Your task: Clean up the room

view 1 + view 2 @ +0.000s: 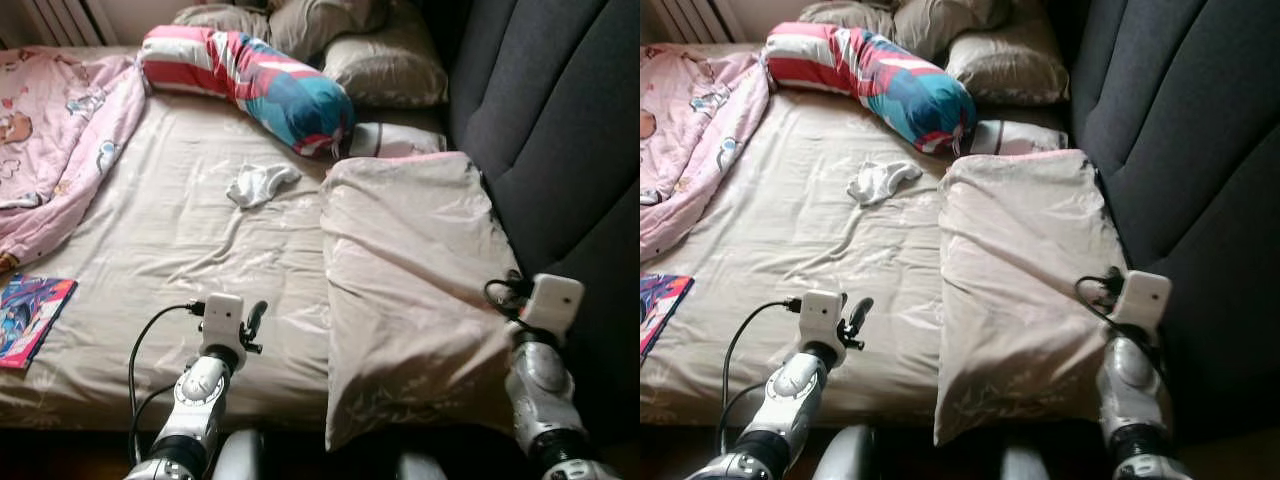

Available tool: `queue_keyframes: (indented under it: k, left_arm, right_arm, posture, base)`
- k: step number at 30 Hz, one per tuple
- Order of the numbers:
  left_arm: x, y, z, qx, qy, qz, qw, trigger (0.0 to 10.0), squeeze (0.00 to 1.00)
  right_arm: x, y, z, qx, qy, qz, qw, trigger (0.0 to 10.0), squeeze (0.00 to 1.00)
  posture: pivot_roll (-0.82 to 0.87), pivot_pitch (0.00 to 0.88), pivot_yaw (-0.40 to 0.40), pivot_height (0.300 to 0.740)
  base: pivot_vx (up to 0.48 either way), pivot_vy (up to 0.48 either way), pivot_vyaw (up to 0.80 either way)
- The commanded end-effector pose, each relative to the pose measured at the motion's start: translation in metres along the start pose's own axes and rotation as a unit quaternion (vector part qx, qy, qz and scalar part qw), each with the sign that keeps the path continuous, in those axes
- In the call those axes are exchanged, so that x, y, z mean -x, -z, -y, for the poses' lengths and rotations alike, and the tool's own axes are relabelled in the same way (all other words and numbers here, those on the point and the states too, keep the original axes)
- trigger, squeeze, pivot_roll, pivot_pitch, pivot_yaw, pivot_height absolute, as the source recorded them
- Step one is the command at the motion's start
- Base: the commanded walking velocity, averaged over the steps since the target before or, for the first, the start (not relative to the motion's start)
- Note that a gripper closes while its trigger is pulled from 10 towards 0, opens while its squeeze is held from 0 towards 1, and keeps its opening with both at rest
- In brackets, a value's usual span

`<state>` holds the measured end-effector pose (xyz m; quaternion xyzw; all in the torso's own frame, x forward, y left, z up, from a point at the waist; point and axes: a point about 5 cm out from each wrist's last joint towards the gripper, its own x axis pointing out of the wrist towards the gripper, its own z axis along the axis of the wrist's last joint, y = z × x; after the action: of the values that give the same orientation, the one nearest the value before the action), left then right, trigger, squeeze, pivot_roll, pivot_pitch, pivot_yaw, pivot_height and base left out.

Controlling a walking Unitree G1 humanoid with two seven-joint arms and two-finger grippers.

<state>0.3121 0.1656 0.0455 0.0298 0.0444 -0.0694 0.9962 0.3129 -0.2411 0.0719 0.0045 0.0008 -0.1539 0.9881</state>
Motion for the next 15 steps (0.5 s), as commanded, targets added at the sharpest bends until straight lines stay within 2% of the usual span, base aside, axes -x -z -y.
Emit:
queue_keyframes:
  k: [1,5,9,13,15]
  left_arm:
    - [0.004,0.004,-0.003,-0.004,-0.004,-0.005,1.0,10.0,0.0]
    - [0.005,0.003,-0.005,-0.004,-0.008,0.003,1.0,10.0,0.0]
    - [0.007,0.003,-0.007,-0.005,-0.011,0.006,1.0,10.0,0.0]
    - [0.009,0.004,-0.008,-0.006,-0.013,0.008,1.0,10.0,0.0]
    - [0.01,0.004,-0.008,-0.006,-0.015,0.009,1.0,10.0,0.0]
  right_arm:
    - [0.007,-0.001,-0.003,-0.018,-0.012,0.02,1.0,10.0,0.0]
    - [0.022,0.009,-0.008,-0.044,-0.028,0.014,0.999,10.0,0.0]
    - [0.038,0.027,-0.008,-0.044,-0.034,-0.011,0.998,10.0,0.0]
    - [0.043,0.034,-0.009,-0.039,-0.039,-0.027,0.998,10.0,0.0]
    - [0.044,0.035,-0.008,-0.044,-0.039,-0.031,0.998,10.0,0.0]
  posture:
    - [-0.1,0.151,-0.007,0.638]
    - [-0.1,0.15,-0.007,0.638]
    - [-0.1,0.15,-0.002,0.638]
    - [-0.1,0.148,-0.001,0.643]
    - [-0.1,0.146,-0.001,0.663]
  base:
    - [0.0,0.0,0.0]
    - [0.0,0.0,0.0]
    - [0.0,0.0,0.0]
    - [0.0,0.0,0.0]
    - [0.0,0.0,0.0]
